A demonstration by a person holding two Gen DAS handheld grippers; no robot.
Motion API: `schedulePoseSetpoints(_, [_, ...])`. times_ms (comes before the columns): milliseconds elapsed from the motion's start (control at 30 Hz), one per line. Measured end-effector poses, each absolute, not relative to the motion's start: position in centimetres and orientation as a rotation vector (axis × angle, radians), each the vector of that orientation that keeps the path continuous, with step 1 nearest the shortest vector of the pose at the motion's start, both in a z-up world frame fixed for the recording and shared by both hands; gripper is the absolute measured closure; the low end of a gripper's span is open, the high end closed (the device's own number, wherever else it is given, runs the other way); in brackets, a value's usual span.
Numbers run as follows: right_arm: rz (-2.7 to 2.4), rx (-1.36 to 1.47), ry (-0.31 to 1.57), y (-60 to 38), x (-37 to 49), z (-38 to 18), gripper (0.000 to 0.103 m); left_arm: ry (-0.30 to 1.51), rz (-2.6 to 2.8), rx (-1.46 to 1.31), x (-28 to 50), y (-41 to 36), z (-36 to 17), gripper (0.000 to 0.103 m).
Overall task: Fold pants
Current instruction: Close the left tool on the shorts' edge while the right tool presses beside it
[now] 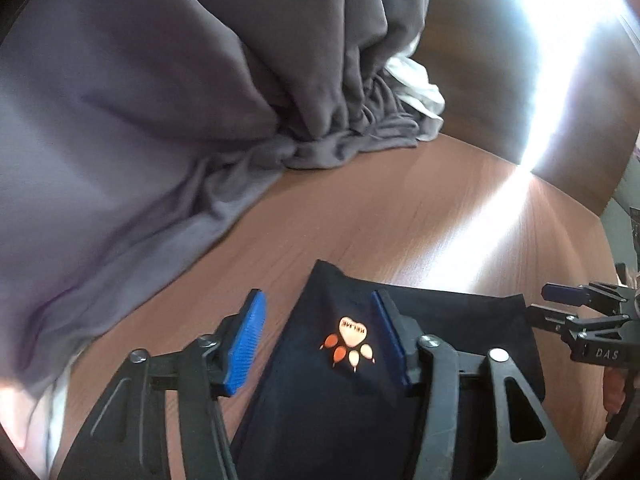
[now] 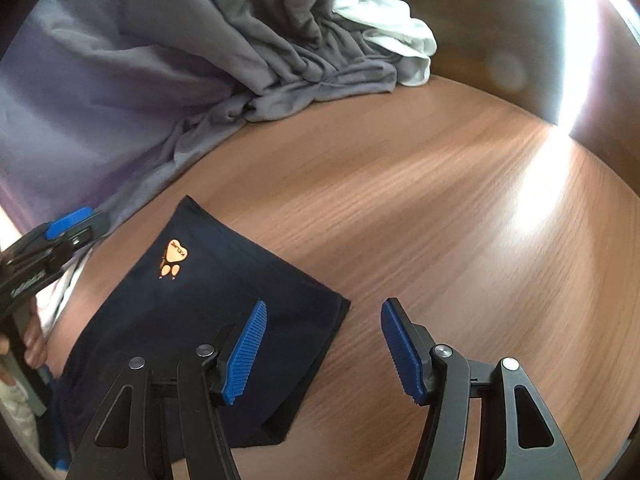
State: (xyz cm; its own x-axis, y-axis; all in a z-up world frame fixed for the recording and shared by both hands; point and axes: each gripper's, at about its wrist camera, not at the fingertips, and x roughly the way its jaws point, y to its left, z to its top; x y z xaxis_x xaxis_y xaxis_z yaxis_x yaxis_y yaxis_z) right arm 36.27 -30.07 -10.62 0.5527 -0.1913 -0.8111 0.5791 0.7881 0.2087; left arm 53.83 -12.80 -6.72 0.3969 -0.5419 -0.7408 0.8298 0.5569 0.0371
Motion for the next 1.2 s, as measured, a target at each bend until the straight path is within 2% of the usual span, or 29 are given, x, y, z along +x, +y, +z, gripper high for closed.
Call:
schedulePoseSetpoints(167, [-0.507, 0.464, 0.866, -29.6, 36.8, -11.0, 0.044, 0.779, -0.954, 0.494, 55.9, -14.6, -8.6, 0.057])
schedulePoseSetpoints(333, [-0.545, 0.454, 0.873, -29.4, 37.2, -11.7, 0.05, 0.811, -1.007, 0.567, 57.0, -16.2, -10.8, 0.063])
schedulePoseSetpoints(567, [-0.581, 0.419, 0.877, -29.1, 37.7, -12.2, 0.053, 0.825, -1.035, 0.582, 57.9, -16.9, -12.3, 0.063])
schedulePoseSetpoints(933, [-0.553, 0.387, 0.884, -28.4, 38.6, -12.3, 0.073, 0.834, -1.087, 0.59, 58.7, -17.7, -12.7, 0.063])
schedulePoseSetpoints(1100, [-0.541, 0.378, 0.887, -28.3, 38.8, -12.3, 0.077, 0.864, -1.115, 0.558, 59.3, -17.8, -12.9, 0.063])
schedulePoseSetpoints(1200, [-0.537, 0.371, 0.886, -28.2, 39.0, -12.2, 0.082, 0.899, -1.142, 0.522, 59.5, -17.9, -12.9, 0.072])
